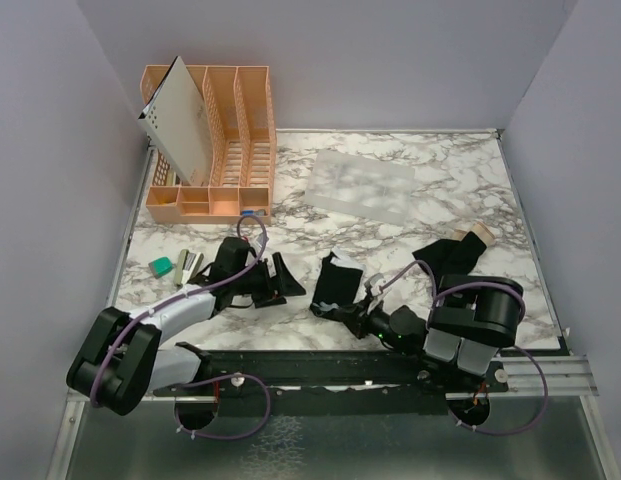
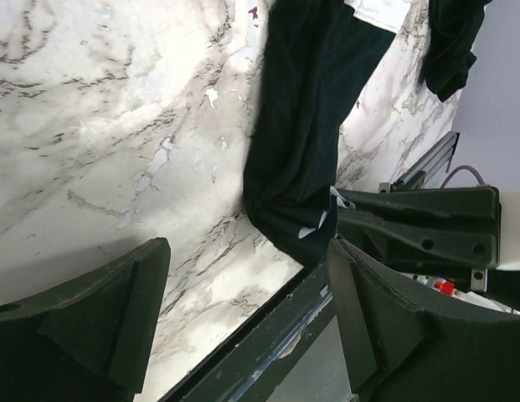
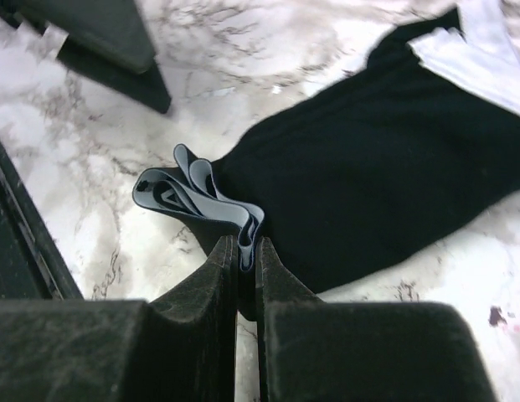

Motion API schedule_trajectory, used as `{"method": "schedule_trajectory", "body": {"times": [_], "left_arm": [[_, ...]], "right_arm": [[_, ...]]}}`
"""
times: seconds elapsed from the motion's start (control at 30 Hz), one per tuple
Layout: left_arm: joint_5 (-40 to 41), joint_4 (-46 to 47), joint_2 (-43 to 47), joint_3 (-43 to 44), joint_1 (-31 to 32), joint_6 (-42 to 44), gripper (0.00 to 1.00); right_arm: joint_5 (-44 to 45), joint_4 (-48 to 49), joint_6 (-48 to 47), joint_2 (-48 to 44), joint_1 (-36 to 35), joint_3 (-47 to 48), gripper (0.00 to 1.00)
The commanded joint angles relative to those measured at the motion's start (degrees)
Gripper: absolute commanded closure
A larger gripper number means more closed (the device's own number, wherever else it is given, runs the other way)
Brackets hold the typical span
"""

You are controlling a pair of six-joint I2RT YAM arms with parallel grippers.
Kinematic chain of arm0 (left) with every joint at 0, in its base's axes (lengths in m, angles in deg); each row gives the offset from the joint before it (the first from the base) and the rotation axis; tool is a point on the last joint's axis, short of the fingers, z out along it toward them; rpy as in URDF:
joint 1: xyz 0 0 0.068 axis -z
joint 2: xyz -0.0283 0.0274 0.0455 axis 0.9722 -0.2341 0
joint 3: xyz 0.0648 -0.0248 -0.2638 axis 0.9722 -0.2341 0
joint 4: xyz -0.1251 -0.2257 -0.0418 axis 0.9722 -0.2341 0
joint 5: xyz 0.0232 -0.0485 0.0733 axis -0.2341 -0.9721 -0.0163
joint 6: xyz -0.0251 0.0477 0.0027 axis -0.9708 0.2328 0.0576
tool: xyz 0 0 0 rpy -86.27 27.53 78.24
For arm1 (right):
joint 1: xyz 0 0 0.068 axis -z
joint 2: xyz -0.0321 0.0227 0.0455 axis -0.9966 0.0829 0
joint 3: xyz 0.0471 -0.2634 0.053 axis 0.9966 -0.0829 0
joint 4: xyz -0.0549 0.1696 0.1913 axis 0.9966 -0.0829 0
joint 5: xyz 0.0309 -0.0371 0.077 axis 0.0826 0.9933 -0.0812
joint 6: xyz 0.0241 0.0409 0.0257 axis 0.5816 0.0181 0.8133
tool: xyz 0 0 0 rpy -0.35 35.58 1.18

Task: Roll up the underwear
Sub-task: Roll the underwear to the center of the board.

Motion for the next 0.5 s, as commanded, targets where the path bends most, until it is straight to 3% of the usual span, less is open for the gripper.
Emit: {"method": "schedule_trajectory", "body": {"times": [0.0,0.07,0.2,0.4,0.47], "left_arm": [[3.0,5.1,0.2,-0.8,2.3,-2.7,0.18],[3.4,5.9,-0.5,-0.6,3.7,-2.8,0.18],[4.2,7.8,-1.7,-0.3,6.4,-2.9,0.18],[4.4,11.1,-3.6,-0.8,8.3,-1.2,0.18],[4.7,11.6,-4.4,-0.8,8.4,-0.1,0.18]], "right_arm": [[8.0,6.1,13.3,1.7,1.1,-2.6,1.00],[10.6,5.1,19.6,1.5,2.1,-3.8,1.00],[8.1,2.1,20.8,-1.3,3.4,-3.4,1.00],[4.4,-30.9,28.4,-11.2,7.8,4.1,1.00],[3.5,-35.1,29.6,-13.1,9.2,4.3,0.99]]}}
